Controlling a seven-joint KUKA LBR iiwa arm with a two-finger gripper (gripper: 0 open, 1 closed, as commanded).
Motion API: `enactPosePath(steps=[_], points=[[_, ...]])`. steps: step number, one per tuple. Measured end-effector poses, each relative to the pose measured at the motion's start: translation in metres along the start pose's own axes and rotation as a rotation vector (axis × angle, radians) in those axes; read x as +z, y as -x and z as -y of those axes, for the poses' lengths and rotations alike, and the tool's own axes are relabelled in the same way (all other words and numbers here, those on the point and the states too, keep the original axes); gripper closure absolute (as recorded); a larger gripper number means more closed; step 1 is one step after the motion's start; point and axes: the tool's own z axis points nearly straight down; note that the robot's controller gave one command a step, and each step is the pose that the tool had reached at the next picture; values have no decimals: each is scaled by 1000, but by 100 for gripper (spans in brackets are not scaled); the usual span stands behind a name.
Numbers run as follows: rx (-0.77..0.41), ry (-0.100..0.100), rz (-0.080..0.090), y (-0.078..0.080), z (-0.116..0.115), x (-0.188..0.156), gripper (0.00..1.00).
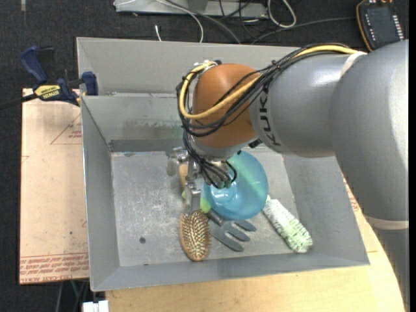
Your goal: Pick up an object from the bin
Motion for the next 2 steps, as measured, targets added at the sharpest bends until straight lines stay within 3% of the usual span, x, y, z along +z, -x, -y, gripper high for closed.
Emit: enactPosePath(steps=[1,2], points=[[182,-2,-3,17,60,13,0],[139,7,7,-8,84,39,0]])
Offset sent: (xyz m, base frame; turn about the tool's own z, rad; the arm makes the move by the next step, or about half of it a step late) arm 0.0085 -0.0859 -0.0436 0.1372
